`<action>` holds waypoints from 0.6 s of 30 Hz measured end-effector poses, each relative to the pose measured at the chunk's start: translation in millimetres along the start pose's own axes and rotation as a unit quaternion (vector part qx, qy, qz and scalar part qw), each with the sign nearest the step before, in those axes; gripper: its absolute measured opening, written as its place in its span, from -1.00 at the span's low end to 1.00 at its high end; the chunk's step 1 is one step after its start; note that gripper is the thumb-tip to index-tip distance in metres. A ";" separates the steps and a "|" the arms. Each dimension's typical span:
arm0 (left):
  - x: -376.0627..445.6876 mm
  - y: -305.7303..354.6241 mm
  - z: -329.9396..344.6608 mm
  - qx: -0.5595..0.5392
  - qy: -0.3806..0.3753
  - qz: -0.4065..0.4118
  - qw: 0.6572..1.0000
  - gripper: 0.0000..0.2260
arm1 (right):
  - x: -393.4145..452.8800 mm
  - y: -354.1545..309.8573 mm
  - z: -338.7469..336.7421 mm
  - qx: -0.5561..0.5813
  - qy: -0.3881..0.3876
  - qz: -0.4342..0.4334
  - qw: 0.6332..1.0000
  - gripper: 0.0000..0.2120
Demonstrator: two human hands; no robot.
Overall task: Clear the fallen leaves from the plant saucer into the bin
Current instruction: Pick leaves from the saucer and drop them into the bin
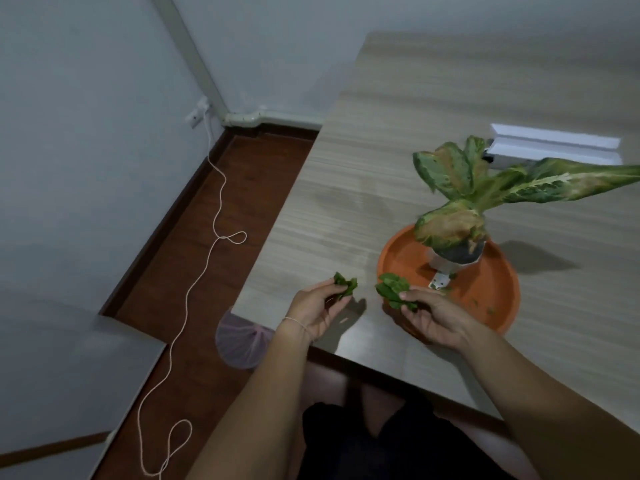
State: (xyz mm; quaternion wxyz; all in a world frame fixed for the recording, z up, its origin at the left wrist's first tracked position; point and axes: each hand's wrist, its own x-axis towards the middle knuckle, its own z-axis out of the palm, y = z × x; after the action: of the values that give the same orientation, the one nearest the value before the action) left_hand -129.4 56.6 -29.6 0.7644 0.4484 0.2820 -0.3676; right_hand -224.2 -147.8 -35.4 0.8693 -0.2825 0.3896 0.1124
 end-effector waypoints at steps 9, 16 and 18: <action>-30.8 87.4 -125.5 -0.093 0.038 0.086 0.991 -0.84 | 46.0 75.1 143.5 -0.039 -0.100 0.063 0.992 -0.70; -32.3 154.5 -242.1 -0.169 0.076 0.166 0.969 -0.84 | 92.7 163.4 273.7 -0.088 -0.158 0.122 0.976 -0.83; -24.6 161.5 -270.7 -0.194 0.089 0.173 0.961 -0.83 | 110.3 192.1 295.0 -0.087 -0.165 0.138 0.973 -0.82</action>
State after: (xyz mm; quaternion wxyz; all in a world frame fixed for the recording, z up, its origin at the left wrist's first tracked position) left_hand -39.4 358.8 -52.4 0.8606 0.3638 0.3331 -0.1267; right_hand -48.9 176.9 -36.3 0.8698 -0.2779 0.2648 0.3099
